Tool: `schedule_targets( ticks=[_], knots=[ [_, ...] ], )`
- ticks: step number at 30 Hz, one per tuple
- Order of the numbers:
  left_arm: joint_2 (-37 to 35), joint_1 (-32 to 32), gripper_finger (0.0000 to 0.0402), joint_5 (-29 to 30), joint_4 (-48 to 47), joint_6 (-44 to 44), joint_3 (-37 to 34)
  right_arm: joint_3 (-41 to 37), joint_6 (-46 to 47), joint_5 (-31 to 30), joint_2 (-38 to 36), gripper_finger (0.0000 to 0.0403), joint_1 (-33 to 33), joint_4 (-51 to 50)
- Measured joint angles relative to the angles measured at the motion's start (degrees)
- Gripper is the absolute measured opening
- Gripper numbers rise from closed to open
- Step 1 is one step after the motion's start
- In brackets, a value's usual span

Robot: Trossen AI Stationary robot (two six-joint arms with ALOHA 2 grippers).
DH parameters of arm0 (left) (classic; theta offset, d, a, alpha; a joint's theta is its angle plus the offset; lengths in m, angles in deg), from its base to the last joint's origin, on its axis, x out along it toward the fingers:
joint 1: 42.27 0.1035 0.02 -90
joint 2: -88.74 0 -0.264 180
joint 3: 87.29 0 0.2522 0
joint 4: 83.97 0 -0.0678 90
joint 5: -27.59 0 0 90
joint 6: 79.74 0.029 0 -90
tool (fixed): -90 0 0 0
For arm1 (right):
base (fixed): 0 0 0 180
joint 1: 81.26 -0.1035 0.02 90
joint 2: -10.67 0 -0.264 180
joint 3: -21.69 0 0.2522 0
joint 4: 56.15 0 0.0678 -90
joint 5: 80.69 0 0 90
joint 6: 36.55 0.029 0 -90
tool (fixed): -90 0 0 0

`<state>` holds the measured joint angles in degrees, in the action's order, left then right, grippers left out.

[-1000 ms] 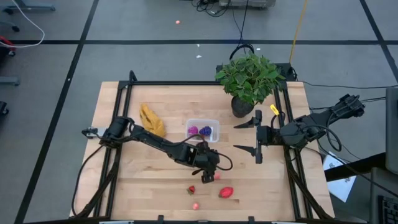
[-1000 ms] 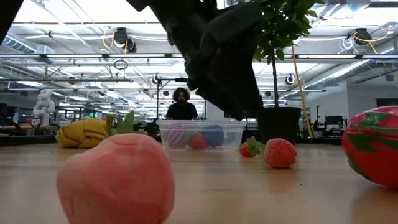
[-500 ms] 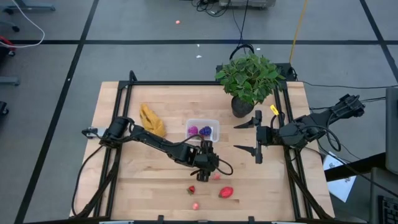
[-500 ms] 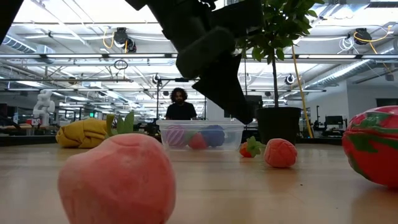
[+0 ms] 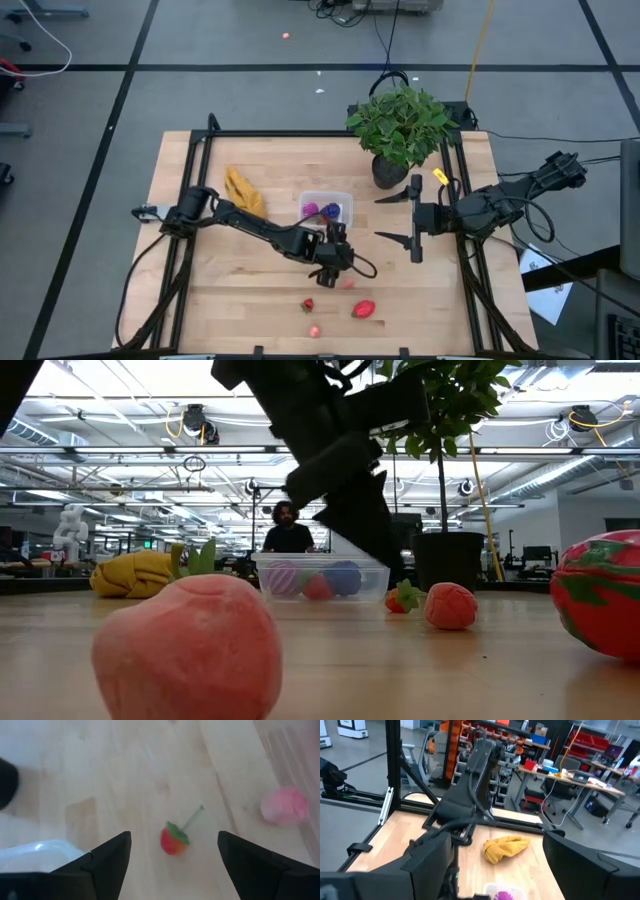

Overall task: Pick and placing Produce into tupperware
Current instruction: Put the top red strawberry into the transparent bin

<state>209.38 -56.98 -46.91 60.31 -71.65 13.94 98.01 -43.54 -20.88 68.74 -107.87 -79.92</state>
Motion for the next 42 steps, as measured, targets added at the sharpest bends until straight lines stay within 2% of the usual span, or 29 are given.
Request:
schedule_targets(
  ticks=[8,19,26,42],
  knots=[
    [4.55,0.09,0.0306,-0.06,2.68,4.92,-0.02,0.01,-1.76,-0.01,0.02,0.0309,0.00,1.74],
    [5.38,0.70,0.0308,0.55,2.70,5.18,0.15,0.01,-2.45,-0.01,0.02,0.0309,0.00,2.02],
    [5.40,2.46,0.0308,-4.03,2.70,4.90,0.13,0.01,-2.51,-0.01,0.02,0.0309,0.00,2.04],
    [5.47,3.39,0.0308,-5.84,2.67,4.48,0.07,0.01,-2.53,-0.01,0.02,0.0309,0.00,2.04]
  ],
)
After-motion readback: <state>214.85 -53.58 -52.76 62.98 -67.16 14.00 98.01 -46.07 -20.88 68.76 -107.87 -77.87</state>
